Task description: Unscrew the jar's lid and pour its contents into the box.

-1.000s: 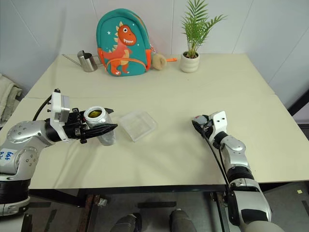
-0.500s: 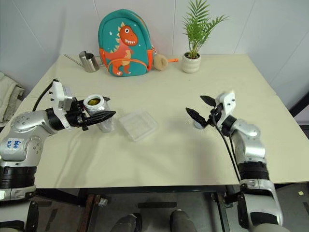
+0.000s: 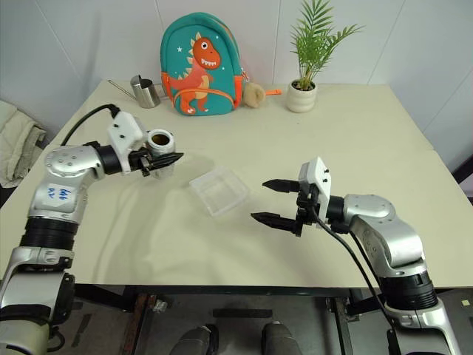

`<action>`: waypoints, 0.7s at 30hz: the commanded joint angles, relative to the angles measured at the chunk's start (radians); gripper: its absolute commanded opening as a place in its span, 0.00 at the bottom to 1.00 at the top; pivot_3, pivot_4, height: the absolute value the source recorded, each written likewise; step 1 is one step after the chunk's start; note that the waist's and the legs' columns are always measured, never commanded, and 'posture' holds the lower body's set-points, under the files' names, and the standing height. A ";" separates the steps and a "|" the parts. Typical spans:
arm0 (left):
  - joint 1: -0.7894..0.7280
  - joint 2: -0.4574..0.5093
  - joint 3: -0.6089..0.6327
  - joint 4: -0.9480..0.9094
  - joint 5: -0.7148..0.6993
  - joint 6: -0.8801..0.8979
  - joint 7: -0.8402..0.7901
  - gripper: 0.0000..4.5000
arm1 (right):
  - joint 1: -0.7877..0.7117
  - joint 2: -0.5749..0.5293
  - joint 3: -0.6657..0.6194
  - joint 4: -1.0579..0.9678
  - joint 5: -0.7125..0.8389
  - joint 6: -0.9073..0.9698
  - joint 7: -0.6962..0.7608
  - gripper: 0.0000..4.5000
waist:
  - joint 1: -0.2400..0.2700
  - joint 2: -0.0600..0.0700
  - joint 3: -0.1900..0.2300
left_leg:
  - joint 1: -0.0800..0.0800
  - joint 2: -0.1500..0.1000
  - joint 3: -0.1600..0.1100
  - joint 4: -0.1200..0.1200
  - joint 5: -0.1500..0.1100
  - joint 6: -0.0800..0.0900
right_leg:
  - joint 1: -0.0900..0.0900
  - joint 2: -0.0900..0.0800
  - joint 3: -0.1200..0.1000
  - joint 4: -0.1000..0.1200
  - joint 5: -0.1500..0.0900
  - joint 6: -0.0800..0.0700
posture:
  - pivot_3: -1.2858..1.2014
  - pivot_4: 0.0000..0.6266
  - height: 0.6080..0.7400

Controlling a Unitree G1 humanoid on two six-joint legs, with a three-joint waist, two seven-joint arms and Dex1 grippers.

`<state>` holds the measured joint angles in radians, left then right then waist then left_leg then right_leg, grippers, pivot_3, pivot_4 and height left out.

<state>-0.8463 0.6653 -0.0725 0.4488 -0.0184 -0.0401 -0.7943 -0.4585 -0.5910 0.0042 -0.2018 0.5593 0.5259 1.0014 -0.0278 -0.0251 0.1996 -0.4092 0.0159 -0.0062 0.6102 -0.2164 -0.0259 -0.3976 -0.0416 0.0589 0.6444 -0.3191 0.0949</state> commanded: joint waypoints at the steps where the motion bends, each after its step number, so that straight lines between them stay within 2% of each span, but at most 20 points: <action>1: -0.034 0.001 -0.058 0.041 0.129 -0.173 0.075 0.52 | 0.008 0.007 -0.026 -0.036 0.003 -0.013 -0.033 1.00 | -0.001 0.000 0.000 | 0.000 0.000 0.001 0.000 0.000 0.000 | 0.000 0.000 0.000 0.000 0.000 0.000 | 0.52 0.24 1.00; 2: -0.040 -0.001 -0.067 0.060 0.154 -0.213 0.096 0.52 | 0.009 0.008 -0.026 -0.035 0.002 -0.017 -0.037 1.00 | -0.001 0.000 0.000 | -0.001 0.000 0.001 0.000 -0.001 0.001 | 0.000 0.000 0.000 -0.001 0.000 0.000 | 0.52 0.24 1.00; 3: -0.065 -0.011 -0.095 0.095 0.232 -0.278 0.194 0.52 | 0.012 0.012 -0.028 -0.027 -0.005 -0.025 -0.048 1.00 | 0.000 0.000 0.000 | -0.001 0.000 0.001 0.000 -0.001 0.001 | 0.000 0.000 0.000 -0.001 0.000 0.001 | 0.52 0.24 1.00; 6: -0.163 -0.017 -0.244 0.156 0.613 -0.400 0.633 0.52 | 0.025 0.032 -0.040 -0.018 -0.013 -0.036 -0.090 1.00 | 0.003 -0.002 0.001 | -0.002 0.000 0.000 0.001 -0.001 0.001 | -0.001 0.000 0.000 -0.001 0.001 0.001 | 0.52 0.24 1.00; 8: -0.195 -0.017 -0.293 0.182 0.720 -0.453 0.769 0.52 | 0.030 0.036 -0.042 -0.022 -0.014 -0.039 -0.102 1.00 | 0.005 -0.003 0.001 | -0.004 -0.001 0.000 0.002 -0.001 0.001 | -0.001 0.000 0.000 -0.002 0.002 0.003 | 0.52 0.24 1.00; 12: -0.262 0.038 -0.465 0.169 1.073 -0.469 1.108 0.52 | 0.034 0.049 -0.058 -0.020 -0.008 -0.047 -0.139 1.00 | -0.001 -0.003 0.001 | -0.004 -0.004 0.002 0.002 -0.003 0.005 | -0.001 0.000 0.001 -0.004 0.003 0.008 | 0.52 0.24 1.00; 17: -0.309 0.048 -0.544 0.217 1.227 -0.428 1.284 0.52 | 0.044 0.064 -0.050 -0.024 -0.009 -0.051 -0.156 1.00 | 0.000 -0.003 0.001 | -0.006 -0.003 0.005 0.002 -0.004 0.006 | -0.003 0.000 0.002 -0.005 0.003 0.009 | 0.52 0.24 1.00; 21: -0.325 0.063 -0.578 0.231 1.310 -0.392 1.389 0.52 | 0.044 0.078 -0.052 -0.019 -0.011 -0.056 -0.166 1.00 | 0.000 -0.003 0.001 | -0.015 -0.004 0.009 0.005 -0.003 0.006 | -0.014 0.001 0.003 0.001 0.003 0.009 | 0.52 0.24 1.00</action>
<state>-1.1345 0.7136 -0.6492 0.6829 1.2619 -0.4529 0.5379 -0.4124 -0.5186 -0.0238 -0.1970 0.5392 0.4953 0.8396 -0.0275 -0.0277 0.2011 -0.4244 0.0123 0.0052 0.6151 -0.2194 -0.0199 -0.4121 -0.0408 0.0623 0.6455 -0.3162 0.1036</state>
